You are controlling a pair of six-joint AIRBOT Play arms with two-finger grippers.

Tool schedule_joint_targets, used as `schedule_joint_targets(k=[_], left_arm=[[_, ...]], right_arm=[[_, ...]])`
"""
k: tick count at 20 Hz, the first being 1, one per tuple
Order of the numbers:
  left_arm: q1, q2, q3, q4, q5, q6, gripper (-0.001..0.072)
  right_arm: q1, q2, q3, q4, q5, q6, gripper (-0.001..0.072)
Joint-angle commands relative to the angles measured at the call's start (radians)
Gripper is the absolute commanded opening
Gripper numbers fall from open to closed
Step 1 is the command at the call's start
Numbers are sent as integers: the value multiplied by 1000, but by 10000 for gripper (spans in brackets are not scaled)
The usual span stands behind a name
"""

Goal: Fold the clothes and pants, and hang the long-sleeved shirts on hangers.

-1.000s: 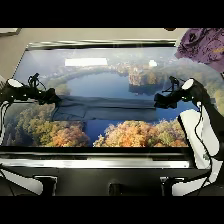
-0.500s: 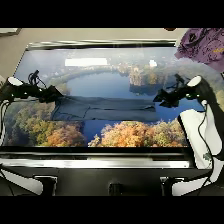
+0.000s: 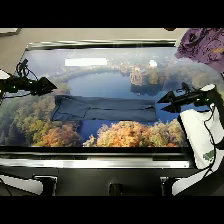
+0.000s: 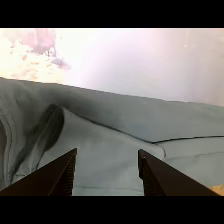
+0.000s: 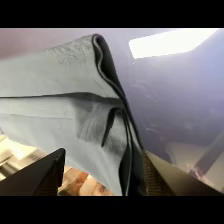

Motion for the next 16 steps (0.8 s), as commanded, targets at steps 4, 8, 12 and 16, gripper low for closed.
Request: schedule_joint_targets(k=[4,8,12,16], left_arm=[[-2,6,3,0,-2,-12,456],[-3,6,3,0,-2,-11,456],[-3,6,3,0,-2,-11,456],[-3,6,3,0,-2,-12,456]], right_arm=[[51,-74,-1,42,-33,-33,552],[67,-78,-1,40,-57,-34,551],[66,-74,0,37,-16,-34,549],[90,-76,-1,4,-23,-34,397]])
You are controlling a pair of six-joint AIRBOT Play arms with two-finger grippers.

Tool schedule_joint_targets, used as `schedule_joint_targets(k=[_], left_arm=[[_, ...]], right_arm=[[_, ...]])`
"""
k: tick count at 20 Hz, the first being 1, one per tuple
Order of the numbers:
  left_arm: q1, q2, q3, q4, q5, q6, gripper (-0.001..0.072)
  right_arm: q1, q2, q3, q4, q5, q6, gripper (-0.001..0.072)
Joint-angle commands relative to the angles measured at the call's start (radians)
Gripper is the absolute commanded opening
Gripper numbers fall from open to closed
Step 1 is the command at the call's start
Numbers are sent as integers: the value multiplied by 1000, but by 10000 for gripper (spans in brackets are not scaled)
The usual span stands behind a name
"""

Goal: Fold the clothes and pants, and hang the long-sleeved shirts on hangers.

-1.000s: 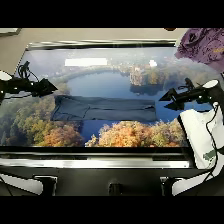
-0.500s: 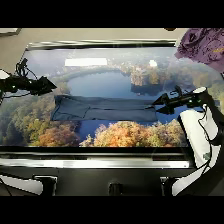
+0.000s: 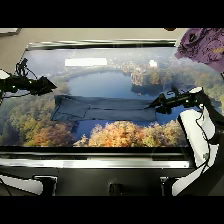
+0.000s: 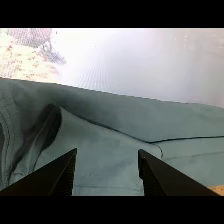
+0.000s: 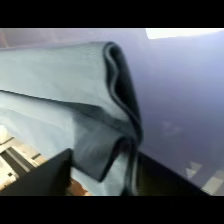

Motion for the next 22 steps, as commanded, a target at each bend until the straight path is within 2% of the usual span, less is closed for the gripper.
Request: schedule_joint_targets(k=[1,4,5,7,10,14,18,22], left_arm=[[-3,0,1,0,0,-1,456],[-18,0,0,0,0,-1,452],[-28,0,0,0,0,-1,394],[-54,-1,0,0,2,-1,30],[-140,-13,-14,-1,46,-68,22],[-349,-80,-22,-74,108,-127,21],[-603,-163,-21,-194,285,-170,21],[-772,-224,-18,-338,480,-177,21]], right_arm=[[34,-1,0,-45,-8,-3,370],[74,0,0,-65,-72,-7,81],[76,3,0,-60,-82,-6,32],[72,32,1,-71,-75,7,31],[62,127,1,-140,-51,51,30],[61,290,2,-266,-32,140,31],[61,399,21,-307,24,214,31],[61,476,91,-364,126,272,31]])
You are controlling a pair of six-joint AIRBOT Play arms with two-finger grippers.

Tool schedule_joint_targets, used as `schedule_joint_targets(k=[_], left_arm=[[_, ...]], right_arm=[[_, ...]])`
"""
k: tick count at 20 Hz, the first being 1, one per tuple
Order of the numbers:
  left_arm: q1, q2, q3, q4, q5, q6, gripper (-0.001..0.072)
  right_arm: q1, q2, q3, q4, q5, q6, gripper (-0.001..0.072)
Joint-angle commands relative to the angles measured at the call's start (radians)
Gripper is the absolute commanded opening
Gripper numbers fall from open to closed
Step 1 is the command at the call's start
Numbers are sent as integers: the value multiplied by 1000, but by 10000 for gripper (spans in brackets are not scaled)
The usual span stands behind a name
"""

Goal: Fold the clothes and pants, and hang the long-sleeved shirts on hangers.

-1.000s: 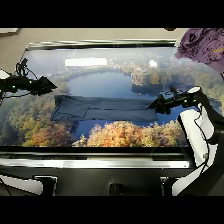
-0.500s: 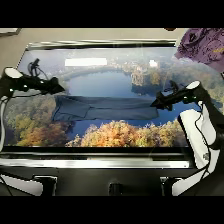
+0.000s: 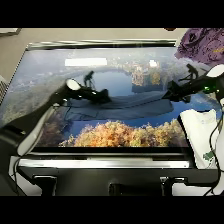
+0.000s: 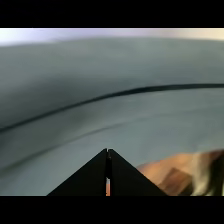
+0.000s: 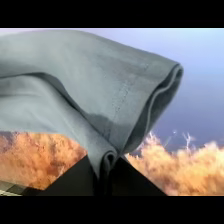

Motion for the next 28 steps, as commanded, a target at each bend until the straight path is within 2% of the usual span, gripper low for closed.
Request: schedule_joint_targets(k=[1,6,10,14,21,23,25,28], left_arm=[[-155,-63,8,-166,192,-15,21],[-247,-156,63,-283,241,-15,21],[-274,-232,159,-354,240,-15,21],[-300,-287,256,-357,240,-40,20],[-366,-342,338,-357,236,-67,20],[-359,-341,338,-357,207,-64,20],[-324,-336,338,-356,122,-56,20],[-239,-306,338,-316,-13,-45,18]], right_arm=[[0,77,69,-74,80,80,31],[0,140,203,-154,160,141,31],[0,145,273,-158,256,174,31],[0,167,274,-160,315,213,31],[0,230,274,-159,311,269,31],[0,229,274,-160,312,275,31],[1,226,273,-149,283,288,31],[11,209,273,-50,211,306,31]])
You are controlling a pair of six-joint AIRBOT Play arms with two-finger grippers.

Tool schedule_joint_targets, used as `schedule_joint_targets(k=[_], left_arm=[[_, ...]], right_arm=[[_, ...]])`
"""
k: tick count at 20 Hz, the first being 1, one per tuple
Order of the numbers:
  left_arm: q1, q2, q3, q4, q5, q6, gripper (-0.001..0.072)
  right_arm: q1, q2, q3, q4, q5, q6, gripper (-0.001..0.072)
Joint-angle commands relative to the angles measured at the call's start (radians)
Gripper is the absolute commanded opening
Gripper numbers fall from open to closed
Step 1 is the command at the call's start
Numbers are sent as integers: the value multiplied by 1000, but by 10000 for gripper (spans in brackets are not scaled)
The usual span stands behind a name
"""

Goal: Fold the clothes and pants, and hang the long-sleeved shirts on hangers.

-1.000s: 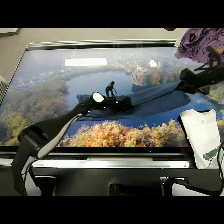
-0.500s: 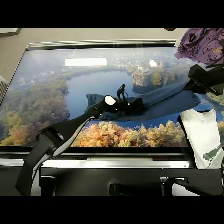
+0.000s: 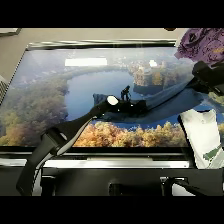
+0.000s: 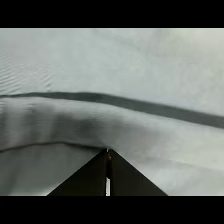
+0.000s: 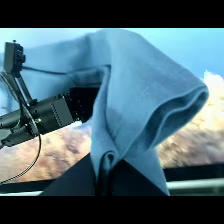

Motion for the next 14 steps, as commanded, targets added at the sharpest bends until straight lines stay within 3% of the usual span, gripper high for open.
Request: schedule_joint_targets(k=[1,9,14], left_arm=[[92,43,3,64,-158,14,18],[422,312,3,431,-466,9,18],[579,448,3,635,-566,-6,19]], right_arm=[[29,-21,0,70,-80,29,31],[352,-195,0,53,-276,83,31],[543,-314,0,54,-405,127,31]])
